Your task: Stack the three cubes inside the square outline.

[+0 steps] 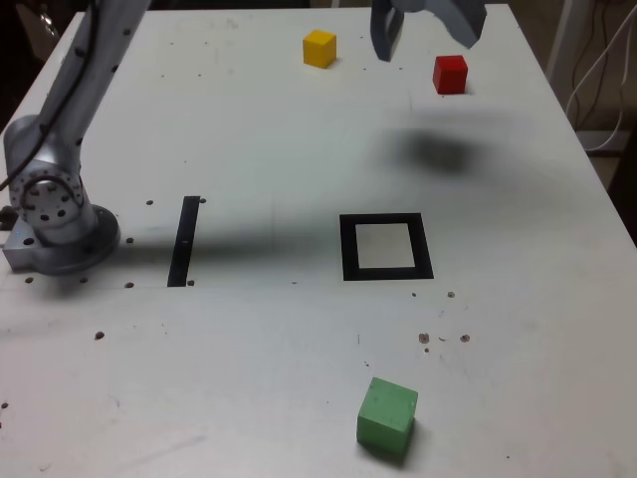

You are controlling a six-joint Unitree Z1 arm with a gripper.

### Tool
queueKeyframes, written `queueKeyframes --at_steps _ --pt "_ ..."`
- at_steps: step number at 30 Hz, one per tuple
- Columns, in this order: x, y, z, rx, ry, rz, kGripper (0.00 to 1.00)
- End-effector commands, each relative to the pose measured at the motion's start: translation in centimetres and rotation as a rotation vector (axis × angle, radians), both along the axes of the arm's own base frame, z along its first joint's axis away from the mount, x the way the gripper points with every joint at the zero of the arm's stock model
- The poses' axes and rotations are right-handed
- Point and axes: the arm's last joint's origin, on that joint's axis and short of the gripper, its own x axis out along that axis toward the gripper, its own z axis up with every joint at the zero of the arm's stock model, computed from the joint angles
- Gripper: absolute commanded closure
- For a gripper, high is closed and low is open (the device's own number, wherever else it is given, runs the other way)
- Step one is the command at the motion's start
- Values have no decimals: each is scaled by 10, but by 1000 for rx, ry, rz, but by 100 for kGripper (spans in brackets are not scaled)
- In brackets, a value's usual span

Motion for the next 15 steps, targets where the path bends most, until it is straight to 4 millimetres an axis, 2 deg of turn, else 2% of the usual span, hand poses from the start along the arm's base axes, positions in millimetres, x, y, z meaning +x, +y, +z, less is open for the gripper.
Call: queueKeyframes --at_steps 1,8,15 --pt "1 15 -5 0 5 25 2" --pt "2 57 -16 21 -13 100 2" --pt "21 78 -32 44 -41 88 2"
